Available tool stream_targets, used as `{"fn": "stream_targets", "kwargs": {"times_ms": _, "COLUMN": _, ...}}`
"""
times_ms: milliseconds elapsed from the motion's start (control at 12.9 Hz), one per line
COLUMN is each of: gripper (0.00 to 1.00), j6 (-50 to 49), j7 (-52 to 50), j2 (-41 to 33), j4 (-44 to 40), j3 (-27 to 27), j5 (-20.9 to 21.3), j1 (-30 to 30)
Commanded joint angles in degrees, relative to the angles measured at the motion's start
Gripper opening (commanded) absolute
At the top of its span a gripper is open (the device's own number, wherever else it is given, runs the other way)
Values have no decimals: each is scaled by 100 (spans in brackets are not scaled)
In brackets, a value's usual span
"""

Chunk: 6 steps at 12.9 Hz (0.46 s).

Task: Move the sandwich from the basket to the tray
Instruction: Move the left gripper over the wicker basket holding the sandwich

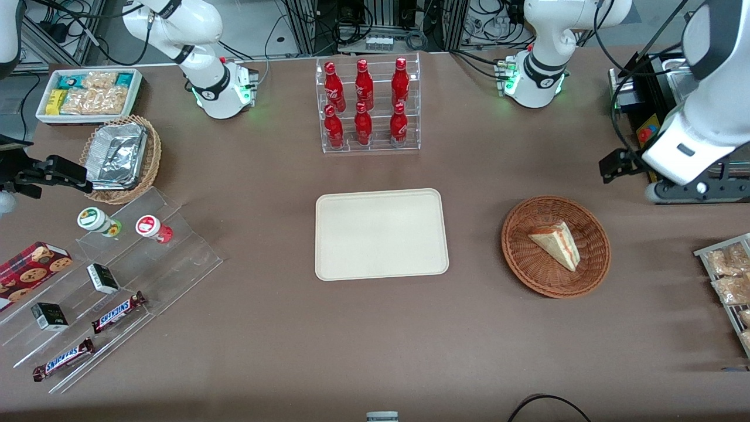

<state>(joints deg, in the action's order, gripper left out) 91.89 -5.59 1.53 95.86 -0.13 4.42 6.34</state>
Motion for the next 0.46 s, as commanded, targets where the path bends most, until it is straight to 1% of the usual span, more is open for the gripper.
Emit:
{"fn": "stream_targets", "kwargs": {"times_ms": 0, "gripper": 100, "j6": 442, "j7": -292, "j2": -92, "j4": 449, "j3": 66, "j5": 68, "j1": -1}}
{"fn": "stream_targets", "kwargs": {"times_ms": 387, "gripper": 100, "j6": 1505, "j7": -1635, "j2": -48, "j4": 1363, "j3": 83, "j5": -11, "j1": -1}}
